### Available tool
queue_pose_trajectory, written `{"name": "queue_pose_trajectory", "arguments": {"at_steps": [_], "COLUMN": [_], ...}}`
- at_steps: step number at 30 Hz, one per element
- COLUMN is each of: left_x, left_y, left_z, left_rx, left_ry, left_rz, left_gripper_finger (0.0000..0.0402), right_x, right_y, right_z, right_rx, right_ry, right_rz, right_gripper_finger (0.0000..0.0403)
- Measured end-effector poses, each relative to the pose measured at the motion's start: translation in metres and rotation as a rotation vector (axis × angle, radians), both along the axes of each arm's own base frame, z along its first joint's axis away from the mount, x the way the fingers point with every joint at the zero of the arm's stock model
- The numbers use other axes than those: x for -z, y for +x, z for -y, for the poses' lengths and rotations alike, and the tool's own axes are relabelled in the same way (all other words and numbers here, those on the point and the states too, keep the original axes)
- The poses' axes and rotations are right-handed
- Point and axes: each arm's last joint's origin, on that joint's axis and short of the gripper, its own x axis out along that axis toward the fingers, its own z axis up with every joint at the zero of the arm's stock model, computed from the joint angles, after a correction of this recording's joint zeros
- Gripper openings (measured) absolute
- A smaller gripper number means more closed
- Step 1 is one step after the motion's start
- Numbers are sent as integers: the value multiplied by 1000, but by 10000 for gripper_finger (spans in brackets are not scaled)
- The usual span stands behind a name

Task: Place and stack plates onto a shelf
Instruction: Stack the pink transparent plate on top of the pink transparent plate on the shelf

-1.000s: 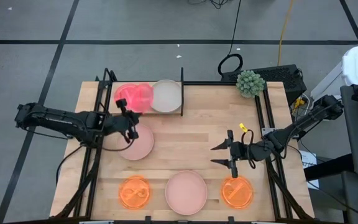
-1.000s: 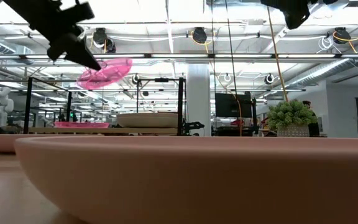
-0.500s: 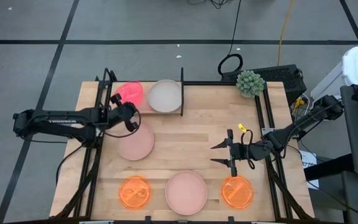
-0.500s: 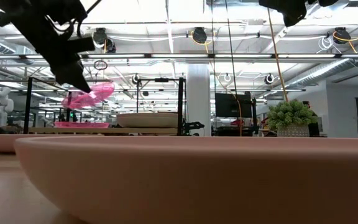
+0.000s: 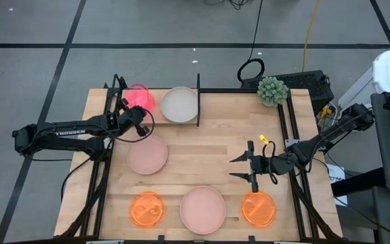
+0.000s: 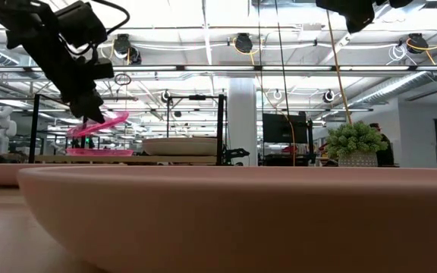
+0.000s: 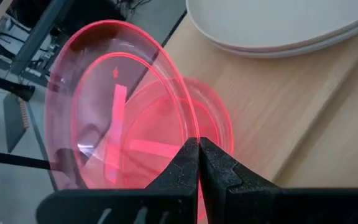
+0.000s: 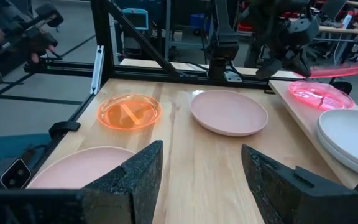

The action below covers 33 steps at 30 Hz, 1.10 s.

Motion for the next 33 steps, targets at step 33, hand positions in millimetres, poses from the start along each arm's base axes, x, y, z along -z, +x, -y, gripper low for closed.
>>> {"name": "queue_pose_trajectory", "arguments": {"at_steps": [33], "left_x": [35], "left_y": [15], "left_z": [-24], "left_rx": [-45], "left_ry": [-62], "left_rz": [-194], "left_gripper_finger": [3], "right_x": [0], "right_y": [0], "right_z": [0], "right_rx": [-1], "right_ry": [13], "right_rz": [-2], "right_gripper_finger": [199]}}
